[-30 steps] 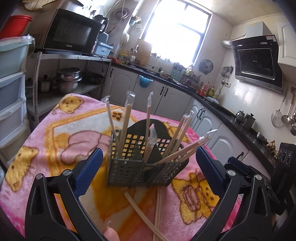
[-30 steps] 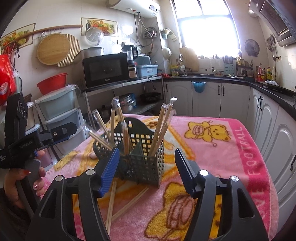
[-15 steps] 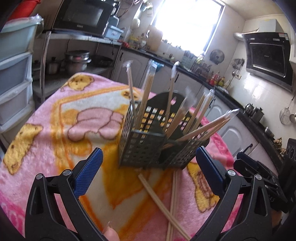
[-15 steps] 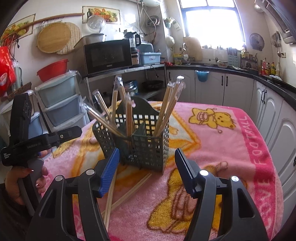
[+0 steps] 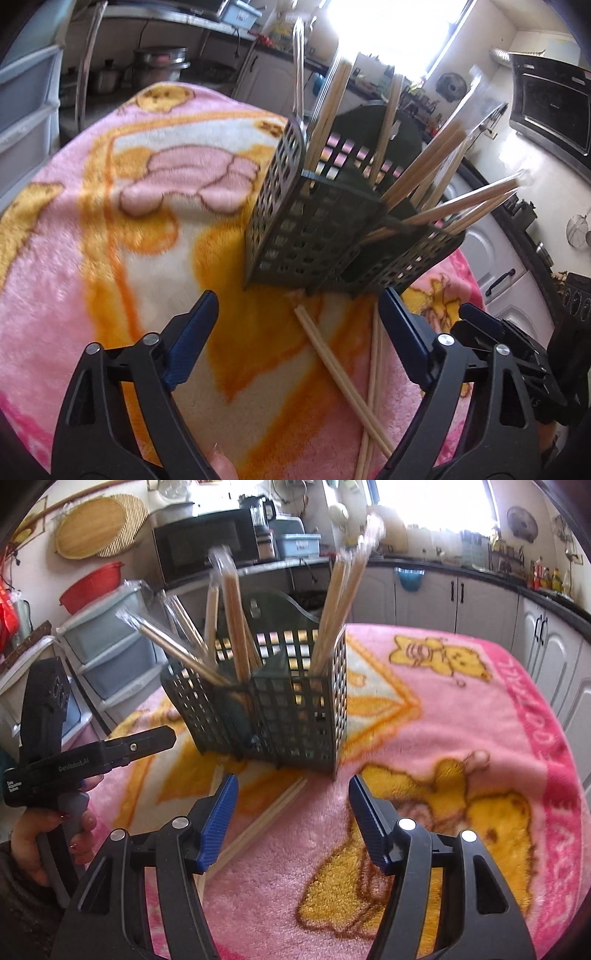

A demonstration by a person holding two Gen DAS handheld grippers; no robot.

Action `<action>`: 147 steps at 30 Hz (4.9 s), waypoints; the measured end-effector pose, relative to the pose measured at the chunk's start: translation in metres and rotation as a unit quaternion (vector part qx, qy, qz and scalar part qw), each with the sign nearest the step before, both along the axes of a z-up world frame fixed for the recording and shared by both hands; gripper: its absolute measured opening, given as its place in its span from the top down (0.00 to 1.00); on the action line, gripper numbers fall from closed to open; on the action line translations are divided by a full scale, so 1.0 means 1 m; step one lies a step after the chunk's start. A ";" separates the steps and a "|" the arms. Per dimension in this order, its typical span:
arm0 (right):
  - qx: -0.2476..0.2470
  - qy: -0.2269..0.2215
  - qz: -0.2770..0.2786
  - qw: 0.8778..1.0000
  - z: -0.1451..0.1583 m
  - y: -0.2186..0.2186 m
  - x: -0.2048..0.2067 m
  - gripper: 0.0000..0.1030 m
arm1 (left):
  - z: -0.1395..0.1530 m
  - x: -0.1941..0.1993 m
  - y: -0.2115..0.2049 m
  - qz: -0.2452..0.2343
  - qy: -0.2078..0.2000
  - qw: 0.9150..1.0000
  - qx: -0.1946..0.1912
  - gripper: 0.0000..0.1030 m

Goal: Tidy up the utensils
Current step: 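Move both grippers down toward the chopsticks lying beside the basket, then close the left gripper on a wrapped chopstick while the right gripper grasps another, then lift both held chopsticks upright and carry them over the green basket, then lower the held chopsticks into the basket with both grippers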

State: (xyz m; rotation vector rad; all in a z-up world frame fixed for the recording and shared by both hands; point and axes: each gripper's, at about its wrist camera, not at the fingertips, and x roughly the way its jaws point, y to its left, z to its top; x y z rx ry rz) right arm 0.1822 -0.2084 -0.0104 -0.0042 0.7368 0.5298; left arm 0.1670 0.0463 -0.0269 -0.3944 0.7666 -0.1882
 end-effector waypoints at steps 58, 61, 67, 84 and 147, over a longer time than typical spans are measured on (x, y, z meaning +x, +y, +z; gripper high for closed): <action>0.065 0.034 0.007 0.997 -0.001 0.000 0.023 0.90 | -0.020 -0.006 0.063 0.042 0.019 0.998 -0.047 0.96; 0.080 0.011 0.022 0.997 0.019 0.001 0.010 0.91 | -0.003 -0.017 0.070 0.044 -0.005 0.998 -0.055 0.96; 0.101 -0.034 0.051 0.993 0.056 0.003 -0.010 0.94 | 0.034 -0.036 0.071 0.036 -0.060 0.995 -0.069 0.97; 0.126 -0.134 0.065 0.981 0.118 0.009 -0.042 0.96 | 0.121 -0.048 0.036 0.000 -0.174 0.983 -0.064 0.97; 0.097 -0.269 -0.034 0.958 0.138 0.024 0.044 0.95 | 0.151 0.054 0.002 0.051 -0.281 0.958 0.034 0.97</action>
